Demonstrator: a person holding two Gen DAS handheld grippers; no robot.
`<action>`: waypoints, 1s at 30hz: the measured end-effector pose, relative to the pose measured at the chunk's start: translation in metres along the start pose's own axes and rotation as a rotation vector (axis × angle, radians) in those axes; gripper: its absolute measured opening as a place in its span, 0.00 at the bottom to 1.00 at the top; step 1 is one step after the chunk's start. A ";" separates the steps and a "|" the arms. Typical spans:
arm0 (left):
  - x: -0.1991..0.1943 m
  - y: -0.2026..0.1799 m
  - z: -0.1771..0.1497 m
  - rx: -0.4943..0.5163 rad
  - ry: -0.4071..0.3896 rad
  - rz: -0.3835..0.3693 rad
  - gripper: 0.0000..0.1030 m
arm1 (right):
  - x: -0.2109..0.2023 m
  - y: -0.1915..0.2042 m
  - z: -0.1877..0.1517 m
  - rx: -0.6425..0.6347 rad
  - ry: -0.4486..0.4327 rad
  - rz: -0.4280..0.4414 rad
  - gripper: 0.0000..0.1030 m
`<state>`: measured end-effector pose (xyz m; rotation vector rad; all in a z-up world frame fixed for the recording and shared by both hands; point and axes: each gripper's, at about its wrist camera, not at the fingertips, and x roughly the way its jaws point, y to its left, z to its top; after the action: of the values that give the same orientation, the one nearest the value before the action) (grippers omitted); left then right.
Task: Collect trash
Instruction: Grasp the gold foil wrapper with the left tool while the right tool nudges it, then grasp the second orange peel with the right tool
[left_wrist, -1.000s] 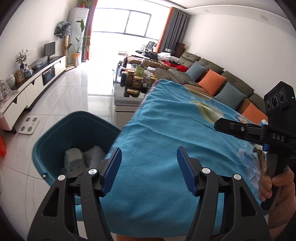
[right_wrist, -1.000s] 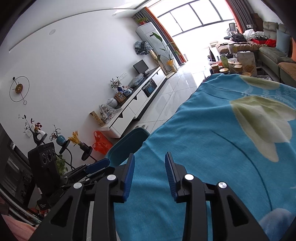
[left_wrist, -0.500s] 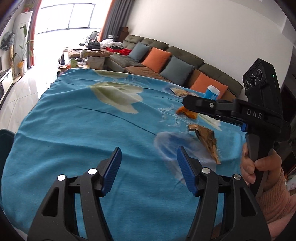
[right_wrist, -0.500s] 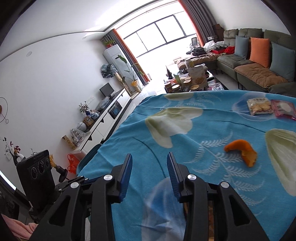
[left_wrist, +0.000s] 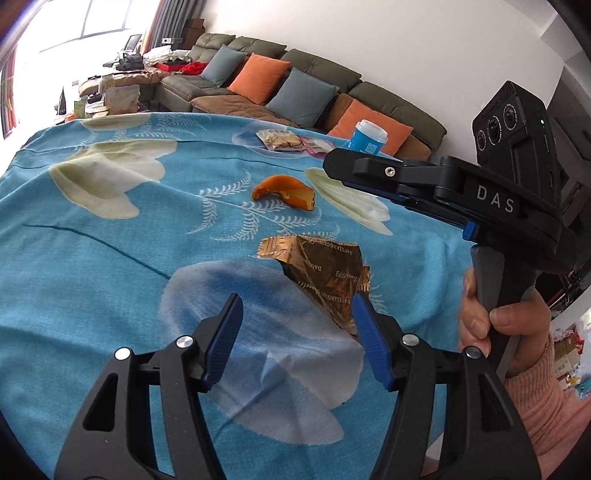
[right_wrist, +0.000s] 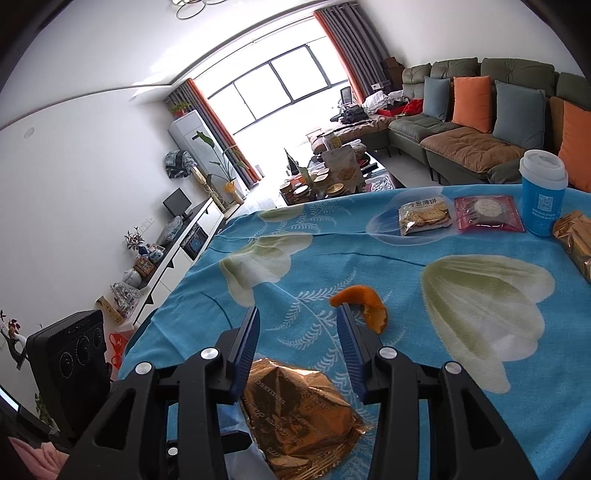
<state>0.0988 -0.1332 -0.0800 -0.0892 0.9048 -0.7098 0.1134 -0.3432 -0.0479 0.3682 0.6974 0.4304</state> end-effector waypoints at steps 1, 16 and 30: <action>0.004 0.000 0.002 -0.008 0.008 -0.007 0.56 | 0.001 -0.004 0.001 0.003 0.002 -0.005 0.41; 0.024 0.003 0.010 -0.056 0.068 -0.084 0.10 | 0.023 -0.030 0.008 0.020 0.050 -0.068 0.44; -0.026 0.008 0.003 0.002 -0.028 0.025 0.08 | 0.030 -0.033 0.010 0.022 0.064 -0.095 0.44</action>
<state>0.0946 -0.1120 -0.0634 -0.0853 0.8773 -0.6845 0.1488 -0.3585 -0.0723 0.3418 0.7791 0.3454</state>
